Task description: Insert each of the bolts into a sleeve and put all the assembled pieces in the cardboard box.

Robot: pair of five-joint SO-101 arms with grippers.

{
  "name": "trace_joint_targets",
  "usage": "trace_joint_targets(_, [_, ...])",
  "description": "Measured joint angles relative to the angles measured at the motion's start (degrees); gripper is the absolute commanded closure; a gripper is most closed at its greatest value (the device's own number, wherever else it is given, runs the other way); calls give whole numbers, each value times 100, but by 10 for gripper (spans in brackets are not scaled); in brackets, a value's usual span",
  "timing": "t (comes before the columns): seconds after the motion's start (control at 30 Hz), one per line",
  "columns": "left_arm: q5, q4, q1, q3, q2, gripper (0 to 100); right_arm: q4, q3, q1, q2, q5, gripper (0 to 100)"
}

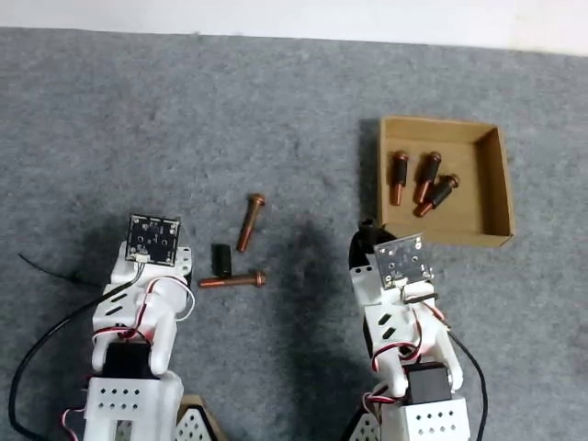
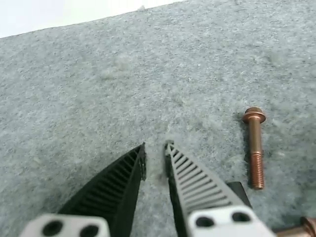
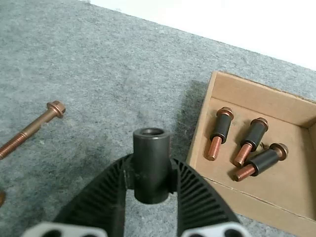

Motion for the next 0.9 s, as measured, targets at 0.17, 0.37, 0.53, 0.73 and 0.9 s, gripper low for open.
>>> trace_joint_targets(0.17, [0, 0, 0, 0, 0, 923, 0, 0, 0, 0, 0, 994])
trace_joint_targets(0.37, [0, 0, 0, 0, 0, 923, 0, 0, 0, 0, 0, 994])
trace_joint_targets(0.53, [0, 0, -79, -141, 457, 923, 0, 0, 0, 0, 0, 994])
trace_joint_targets(0.73, [0, -466, -167, -932, 2558, 923, 0, 0, 0, 0, 0, 994])
trace_joint_targets(0.9, [0, -1046, -167, -1635, 4809, 923, 0, 0, 0, 0, 0, 994])
